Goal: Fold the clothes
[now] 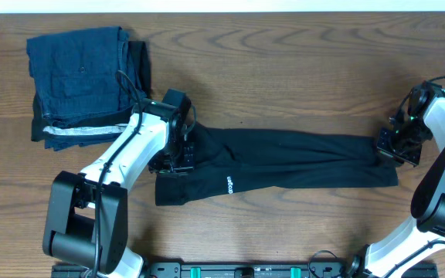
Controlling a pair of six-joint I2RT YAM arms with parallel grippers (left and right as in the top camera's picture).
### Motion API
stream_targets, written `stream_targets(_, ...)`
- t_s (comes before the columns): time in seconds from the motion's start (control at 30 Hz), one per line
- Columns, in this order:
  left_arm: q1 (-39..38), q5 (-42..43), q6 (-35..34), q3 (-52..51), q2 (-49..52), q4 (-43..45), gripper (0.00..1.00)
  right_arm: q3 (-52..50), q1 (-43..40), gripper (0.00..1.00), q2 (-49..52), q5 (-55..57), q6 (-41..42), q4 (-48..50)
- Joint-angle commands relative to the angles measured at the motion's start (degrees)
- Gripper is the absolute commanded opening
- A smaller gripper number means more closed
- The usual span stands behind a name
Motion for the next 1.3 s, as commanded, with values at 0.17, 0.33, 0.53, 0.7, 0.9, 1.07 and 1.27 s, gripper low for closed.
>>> stream_targets(0.17,-0.02,-1.51,0.04,0.15,0.22,-3.54,0.78,1.53,2.86,0.30,-0.46,-0.33,-1.03,-2.32)
stream_targets(0.33,0.15,-1.53,0.85,6.71,0.00,-8.63,0.78,8.96,4.07,0.44,-0.48,-7.17,-4.74,-7.02)
stream_targets(0.53,0.15,-1.49,-0.44,14.45,-1.29,-10.60,0.78,13.81,7.82,0.50,-0.59,-16.09,-8.87,-9.46)
stream_targets(0.7,0.15,-1.51,-1.60,12.81,-0.96,-8.94,0.19,10.75,15.21,0.15,-0.57,-16.15,-11.85,-6.36)
stream_targets(0.9,0.15,-1.51,-2.01,9.29,0.26,-2.97,0.07,6.71,25.90,0.01,-0.57,-16.13,-13.84,2.89)
stream_targets(1.07,0.15,-1.51,-2.01,6.47,0.28,3.76,0.08,3.58,34.60,0.01,-0.57,-16.06,-13.84,9.62)
stream_targets(1.27,0.15,-1.51,-1.99,5.27,0.28,8.35,0.08,-0.09,42.47,0.02,-0.57,-12.83,-13.79,14.99)
